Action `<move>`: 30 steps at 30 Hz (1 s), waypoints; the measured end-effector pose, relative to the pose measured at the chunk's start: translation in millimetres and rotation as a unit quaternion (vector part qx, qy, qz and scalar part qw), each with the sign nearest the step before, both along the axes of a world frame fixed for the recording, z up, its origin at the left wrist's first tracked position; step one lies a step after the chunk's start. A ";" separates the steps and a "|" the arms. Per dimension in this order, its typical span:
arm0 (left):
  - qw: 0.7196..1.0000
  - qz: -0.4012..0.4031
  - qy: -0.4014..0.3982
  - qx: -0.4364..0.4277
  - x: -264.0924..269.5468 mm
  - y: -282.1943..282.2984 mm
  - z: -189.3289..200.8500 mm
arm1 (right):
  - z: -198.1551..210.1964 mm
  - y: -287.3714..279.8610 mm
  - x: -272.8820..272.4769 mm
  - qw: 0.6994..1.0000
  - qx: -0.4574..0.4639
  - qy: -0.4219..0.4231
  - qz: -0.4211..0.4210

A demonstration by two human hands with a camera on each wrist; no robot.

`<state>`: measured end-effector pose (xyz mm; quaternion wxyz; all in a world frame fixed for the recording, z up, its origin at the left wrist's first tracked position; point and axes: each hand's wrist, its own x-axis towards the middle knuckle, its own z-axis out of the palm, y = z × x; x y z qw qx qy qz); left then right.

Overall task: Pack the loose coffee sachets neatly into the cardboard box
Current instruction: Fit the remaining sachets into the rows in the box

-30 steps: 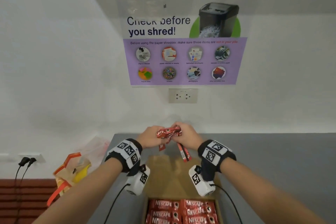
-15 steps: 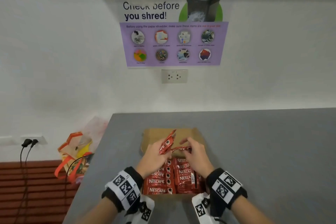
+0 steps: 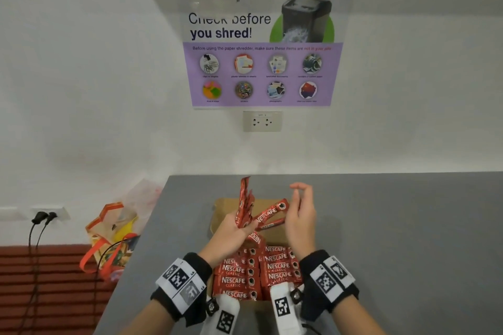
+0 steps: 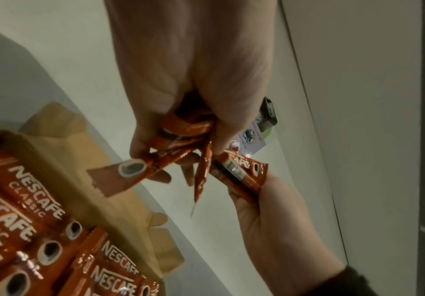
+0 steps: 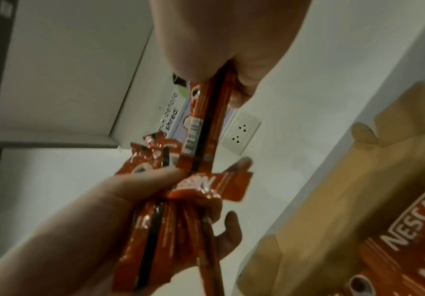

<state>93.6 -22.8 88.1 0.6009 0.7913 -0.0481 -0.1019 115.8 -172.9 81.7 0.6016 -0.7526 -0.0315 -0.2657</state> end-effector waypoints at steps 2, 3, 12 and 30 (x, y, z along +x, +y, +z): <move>0.996 -0.012 0.058 -0.071 1.1 -0.9 3.0 | 2.2 3.9 1.3 1.000 0.003 -0.014 -0.011; 0.990 -0.020 0.085 -0.113 0.9 0.0 5.1 | 3.6 2.9 3.9 1.000 0.012 -0.016 -0.021; 0.974 -0.046 0.148 -0.166 7.7 5.8 12.7 | 0.2 8.0 4.1 0.999 -0.017 -0.035 -0.004; 0.993 -0.092 0.075 -0.017 15.3 9.1 10.4 | -8.7 -17.3 -12.6 0.984 -0.070 0.088 0.136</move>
